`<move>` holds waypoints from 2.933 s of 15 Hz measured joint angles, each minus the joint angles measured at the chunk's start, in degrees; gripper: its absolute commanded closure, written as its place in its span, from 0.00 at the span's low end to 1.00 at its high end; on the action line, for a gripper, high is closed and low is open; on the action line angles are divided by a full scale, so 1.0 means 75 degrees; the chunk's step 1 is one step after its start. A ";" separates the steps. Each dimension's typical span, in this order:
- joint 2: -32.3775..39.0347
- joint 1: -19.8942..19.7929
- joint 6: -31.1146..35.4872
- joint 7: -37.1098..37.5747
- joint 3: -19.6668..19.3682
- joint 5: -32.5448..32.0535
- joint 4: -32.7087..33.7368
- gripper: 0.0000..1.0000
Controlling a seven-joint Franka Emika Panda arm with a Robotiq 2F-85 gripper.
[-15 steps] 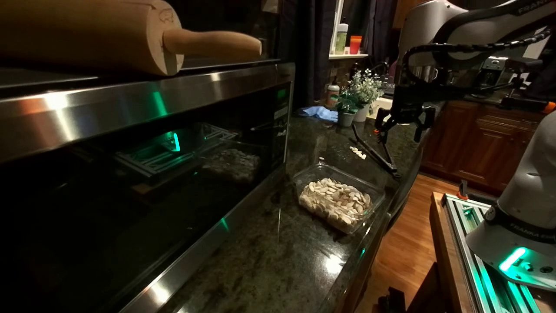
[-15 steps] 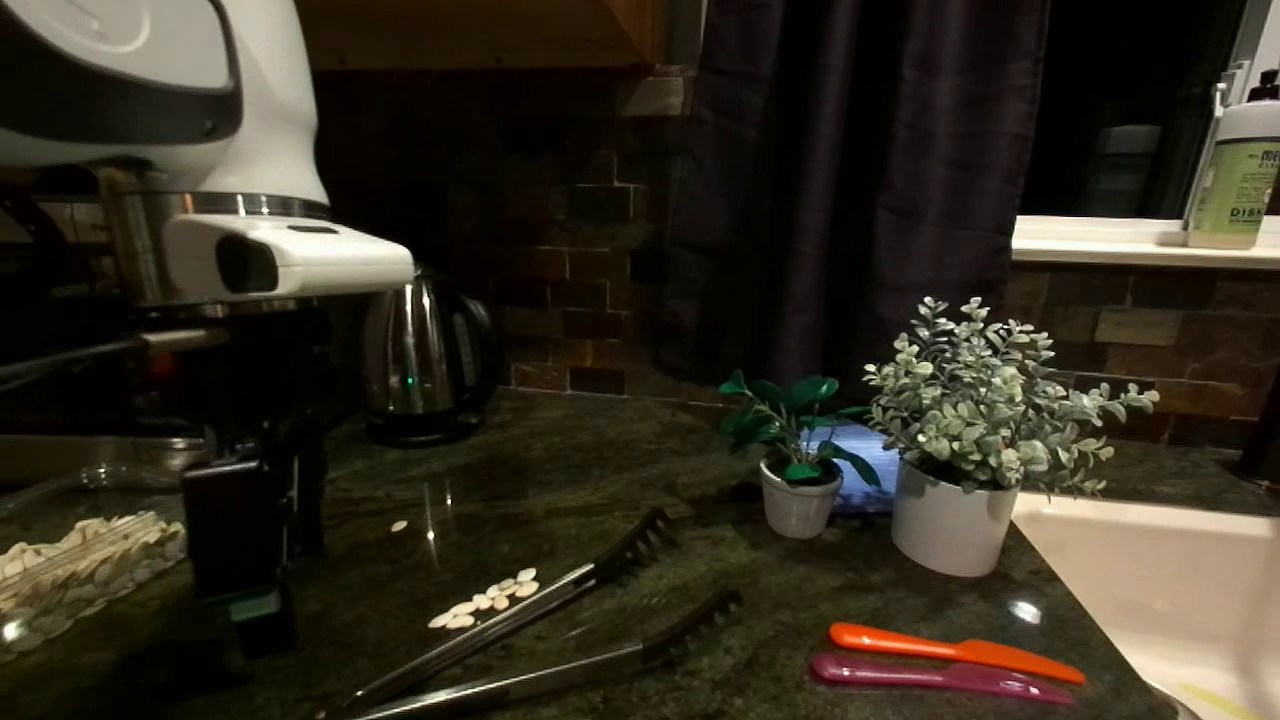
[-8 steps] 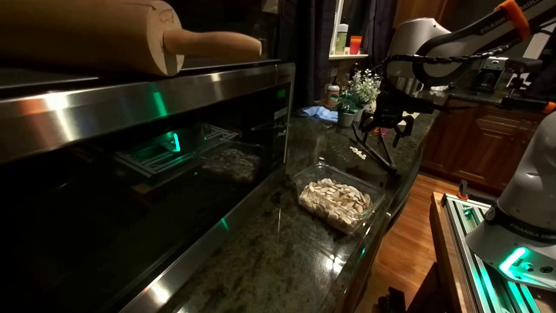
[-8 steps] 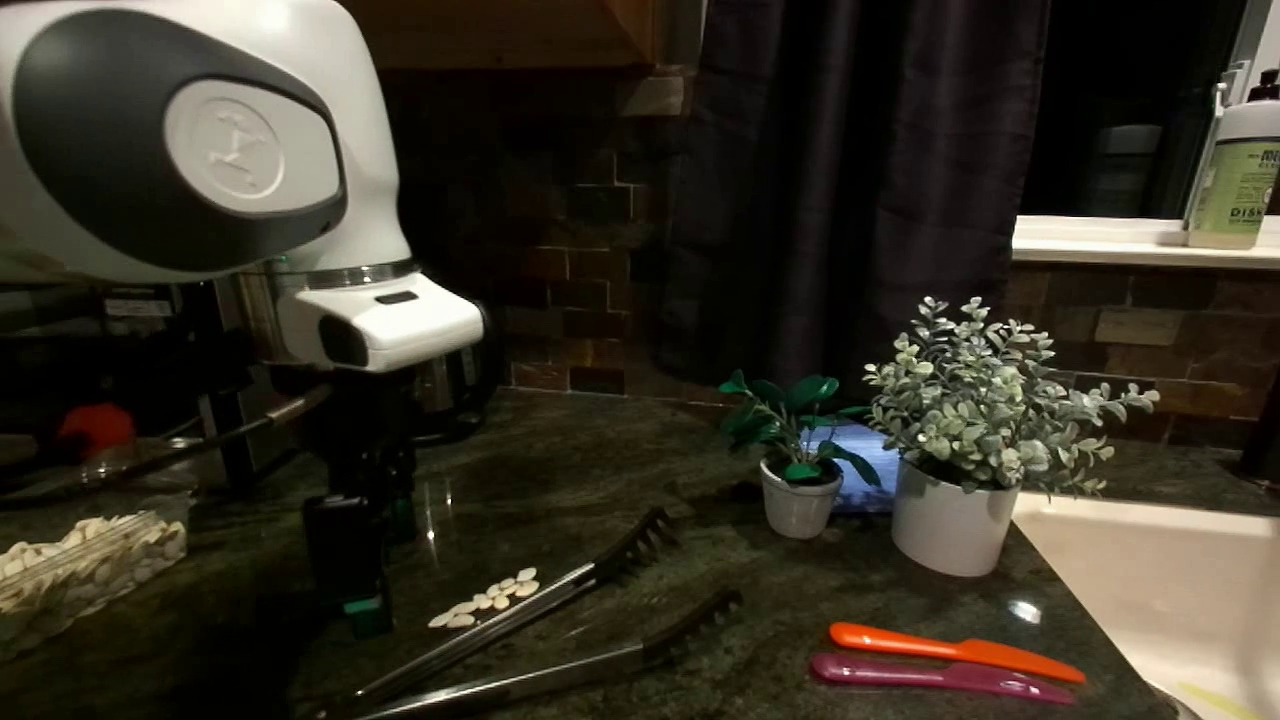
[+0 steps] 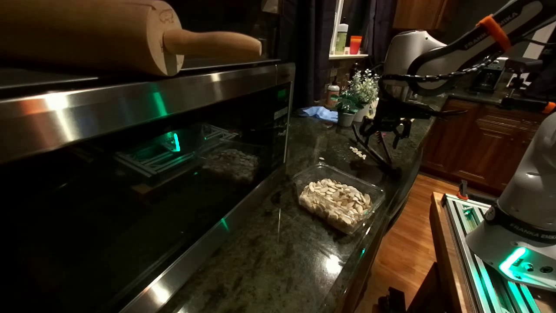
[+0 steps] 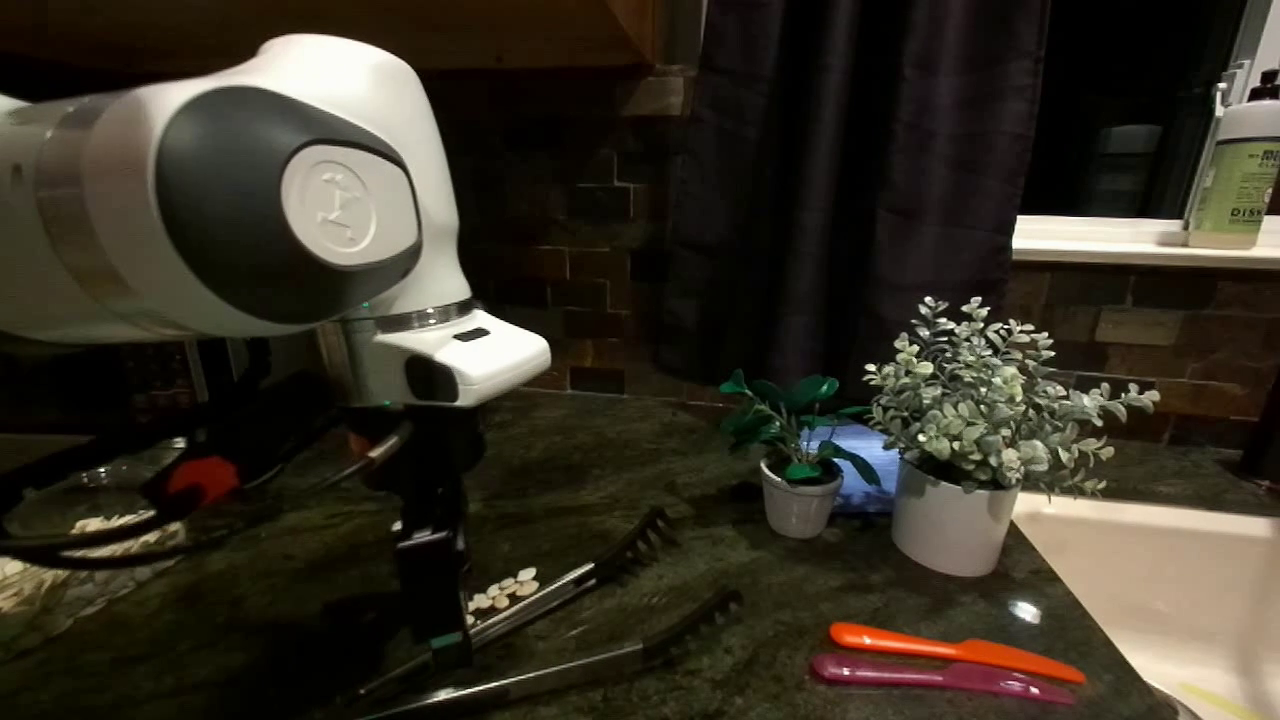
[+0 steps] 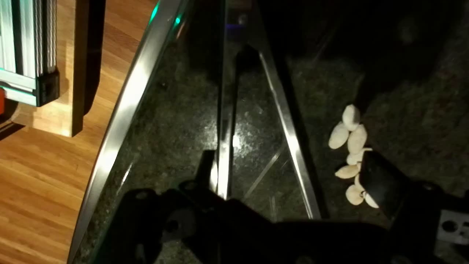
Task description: Use the tongs to pick up a bean and put it inside the container
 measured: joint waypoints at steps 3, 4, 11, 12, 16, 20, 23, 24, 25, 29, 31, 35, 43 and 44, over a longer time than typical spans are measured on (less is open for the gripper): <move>0.0041 -0.0099 0.0082 -0.0038 -0.0125 -0.0168 0.0009 0.00; 0.0072 -0.0102 0.0155 -0.0048 -0.0164 -0.0168 0.0009 0.00; 0.0482 -0.0106 0.0302 -0.0046 -0.0286 -0.0167 0.0010 0.00; 0.0543 -0.0107 0.0351 -0.0041 -0.0307 -0.0167 0.0011 0.00; 0.0791 -0.0107 0.0681 0.0042 -0.0386 -0.0167 0.0011 0.00; 0.0985 -0.0107 0.0799 0.0153 -0.0473 -0.0167 0.0020 0.42; 0.0992 -0.0106 0.0824 0.0230 -0.0509 -0.0153 0.0092 0.63; 0.0980 -0.0106 0.0832 0.0268 -0.0512 -0.0153 0.0097 0.69; 0.0960 -0.0106 0.0870 0.0330 -0.0513 -0.0153 0.0086 0.77; 0.0939 -0.0107 0.0950 0.0487 -0.0523 -0.0154 0.0086 0.92; 0.0928 -0.0107 0.0951 0.0491 -0.0531 -0.0154 0.0083 0.92; 0.0897 -0.0101 0.0952 0.0491 -0.0534 -0.0147 0.0083 0.92; 0.0087 0.0274 0.0338 0.0477 -0.0217 -0.0092 0.0083 0.92; -0.0058 0.0366 0.0133 0.0466 -0.0141 -0.0056 0.0082 0.92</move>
